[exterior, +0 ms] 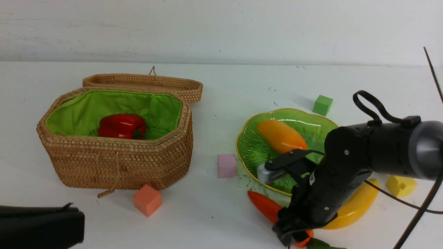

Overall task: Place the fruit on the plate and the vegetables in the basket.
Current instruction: Use the right arm to grab a carrot and put it into the left basket

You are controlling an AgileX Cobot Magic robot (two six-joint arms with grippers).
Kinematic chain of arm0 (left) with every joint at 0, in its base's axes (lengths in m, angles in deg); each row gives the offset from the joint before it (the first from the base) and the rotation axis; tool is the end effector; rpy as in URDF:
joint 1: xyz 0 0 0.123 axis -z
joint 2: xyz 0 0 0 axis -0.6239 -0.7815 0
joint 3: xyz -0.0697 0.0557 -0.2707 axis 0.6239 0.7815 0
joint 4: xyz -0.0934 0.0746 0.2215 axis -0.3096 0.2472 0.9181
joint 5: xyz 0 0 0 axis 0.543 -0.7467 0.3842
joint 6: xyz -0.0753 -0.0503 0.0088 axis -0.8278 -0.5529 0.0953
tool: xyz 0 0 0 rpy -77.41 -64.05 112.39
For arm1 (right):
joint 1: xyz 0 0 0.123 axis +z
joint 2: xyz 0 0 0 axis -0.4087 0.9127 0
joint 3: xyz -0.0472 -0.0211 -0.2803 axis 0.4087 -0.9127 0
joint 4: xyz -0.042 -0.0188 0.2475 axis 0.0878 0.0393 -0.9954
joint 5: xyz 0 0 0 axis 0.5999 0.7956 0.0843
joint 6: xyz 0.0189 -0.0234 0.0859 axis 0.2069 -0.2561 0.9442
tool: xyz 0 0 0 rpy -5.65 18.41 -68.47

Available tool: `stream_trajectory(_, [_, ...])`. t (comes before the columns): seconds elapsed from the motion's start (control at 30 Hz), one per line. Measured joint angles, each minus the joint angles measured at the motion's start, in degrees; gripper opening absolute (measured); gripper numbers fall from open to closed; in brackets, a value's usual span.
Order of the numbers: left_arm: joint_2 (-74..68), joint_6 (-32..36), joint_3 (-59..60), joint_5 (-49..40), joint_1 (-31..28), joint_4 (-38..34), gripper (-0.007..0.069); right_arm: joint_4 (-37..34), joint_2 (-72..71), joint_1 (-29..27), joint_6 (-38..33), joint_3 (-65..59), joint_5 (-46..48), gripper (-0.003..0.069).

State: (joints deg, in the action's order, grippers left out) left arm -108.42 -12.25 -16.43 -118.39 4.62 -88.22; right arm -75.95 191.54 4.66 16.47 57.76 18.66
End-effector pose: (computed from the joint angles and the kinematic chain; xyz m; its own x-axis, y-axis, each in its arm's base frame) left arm 0.0514 -0.0656 0.3765 -0.4693 -0.0026 -0.8830 0.6571 0.6670 -0.3512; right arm 0.2882 0.1752 0.1617 -0.8225 -0.5204 -0.2295 -0.5576 0.8173 0.1452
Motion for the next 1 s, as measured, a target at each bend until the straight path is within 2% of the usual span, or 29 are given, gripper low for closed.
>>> stream_trajectory(0.1, [0.00, 0.37, 0.00, 0.00, 0.00, 0.00, -0.0013, 0.00, 0.34, 0.00, 0.00, 0.33, 0.00, 0.0396])
stream_trajectory(0.37, [0.00, 0.55, 0.00, 0.00, 0.00, 0.00, -0.0013, -1.23, -0.16, 0.09, -0.06, 0.42, 2.80, 0.0396])
stream_trajectory(0.6, [0.00, 0.55, 0.00, 0.77, 0.00, 2.80, -0.0013, -2.35, -8.96, 4.34, 0.05, 0.71, 8.47, 0.0396])
stream_trajectory(0.7, [0.00, -2.96, 0.00, 1.49, 0.00, 11.61, -0.0013, -2.59, -13.29, 7.48, 0.42, 5.61, 10.49, 0.0396])
stream_trajectory(0.73, [0.00, -3.82, 0.00, 1.49, 0.00, 12.39, -0.0013, -2.59, -13.42, 7.68, 0.42, 6.09, 10.52, 0.0396])
stream_trajectory(0.77, [0.00, -8.07, -0.06, 0.95, 0.00, 18.50, -0.0013, -2.73, -13.92, 9.57, -0.89, 11.30, 9.99, 0.0396])
stream_trajectory(0.9, [0.00, -20.21, -1.00, -3.15, 0.00, 34.05, -0.0013, -3.69, -11.10, 13.38, -6.81, 24.39, 7.59, 0.0396])
stream_trajectory(0.93, [0.00, -22.51, -1.06, -3.69, 0.00, 35.66, -0.0013, -3.82, -10.43, 13.74, -7.51, 26.01, 7.20, 0.0396])
stream_trajectory(1.0, [0.00, -31.52, -1.21, -6.93, 0.00, 44.84, -0.0013, -4.29, -4.54, 15.42, -12.29, 36.61, 5.53, 0.0396])
